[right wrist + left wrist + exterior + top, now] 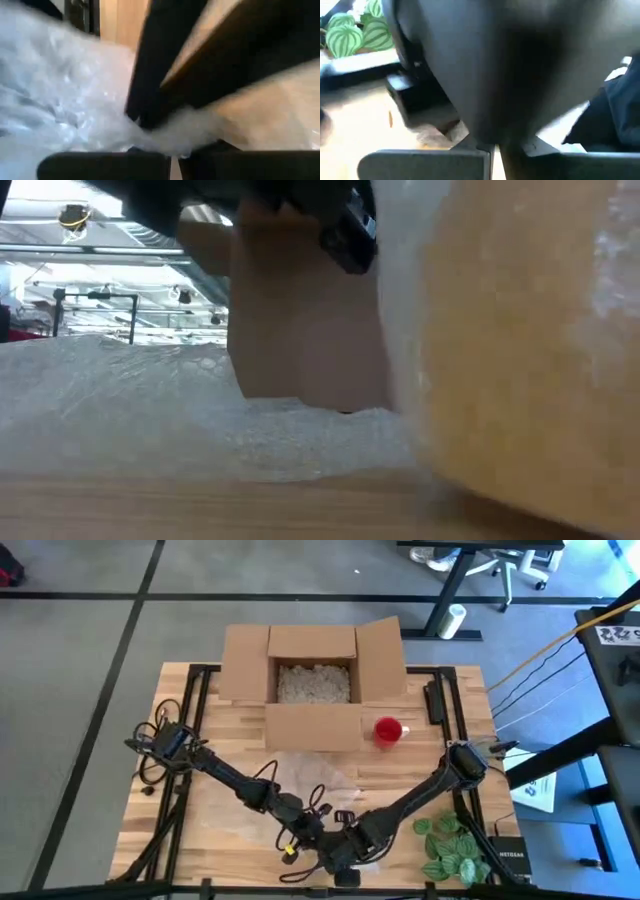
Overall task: Wrap mug
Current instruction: Wrap the yellow mug using the bubble wrap, then put the wrapped yellow mug into the box
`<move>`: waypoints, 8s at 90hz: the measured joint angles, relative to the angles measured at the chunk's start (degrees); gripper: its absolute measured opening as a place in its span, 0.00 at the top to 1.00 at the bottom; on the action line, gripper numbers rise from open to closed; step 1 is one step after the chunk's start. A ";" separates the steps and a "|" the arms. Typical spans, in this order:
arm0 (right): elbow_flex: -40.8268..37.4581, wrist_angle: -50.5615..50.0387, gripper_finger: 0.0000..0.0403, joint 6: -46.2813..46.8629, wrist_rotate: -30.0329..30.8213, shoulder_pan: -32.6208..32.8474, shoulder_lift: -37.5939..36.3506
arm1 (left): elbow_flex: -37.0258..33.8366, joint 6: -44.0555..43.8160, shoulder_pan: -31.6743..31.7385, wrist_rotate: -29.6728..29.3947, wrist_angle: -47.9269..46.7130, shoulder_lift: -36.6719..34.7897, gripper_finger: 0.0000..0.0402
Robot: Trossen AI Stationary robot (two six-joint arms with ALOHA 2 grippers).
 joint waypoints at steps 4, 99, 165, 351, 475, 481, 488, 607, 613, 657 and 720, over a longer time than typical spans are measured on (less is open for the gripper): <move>1.29 -2.19 1.00 0.88 0.37 0.22 -0.56 | 0.00 0.00 0.00 -0.06 -0.23 0.00 1.00; 5.48 -1.93 1.00 -0.31 1.74 2.14 -0.98 | -0.22 -0.23 0.44 -0.79 -1.51 0.24 1.00; -8.51 8.09 1.00 2.57 0.57 0.73 -1.29 | -0.26 -2.95 -3.19 -1.59 -1.11 -1.11 1.00; -10.79 -14.27 1.00 29.35 17.30 13.68 -18.70 | -0.46 -3.39 -1.25 -7.85 -10.34 -1.05 1.00; -82.30 73.96 1.00 21.41 22.75 13.29 -45.15 | -0.61 -8.92 6.47 -3.07 -9.39 -1.68 1.00; -81.07 73.78 1.00 23.84 21.43 13.29 -42.12 | -0.61 -8.94 6.49 -3.11 -9.45 -1.69 1.00; -78.49 73.91 1.00 23.94 19.71 13.29 -38.87 | -0.61 -8.92 6.06 -3.30 -9.24 -1.70 1.00; -43.13 40.70 0.92 -3.52 -6.27 -9.83 -31.76 | -0.55 2.84 -0.70 -14.81 -32.14 -19.50 1.00; -41.48 40.45 0.88 -3.52 -11.33 -11.16 -29.06 | -2.03 2.84 -1.65 -17.05 -33.34 -21.83 1.00; -19.86 15.42 0.75 -16.52 -17.03 -13.67 -16.91 | -26.84 -6.99 -7.14 -27.75 -9.37 -33.27 1.00; -2.84 1.21 0.75 -23.18 -18.73 -13.54 -1.12 | -31.32 -15.03 -14.51 -37.95 -4.41 -33.27 1.00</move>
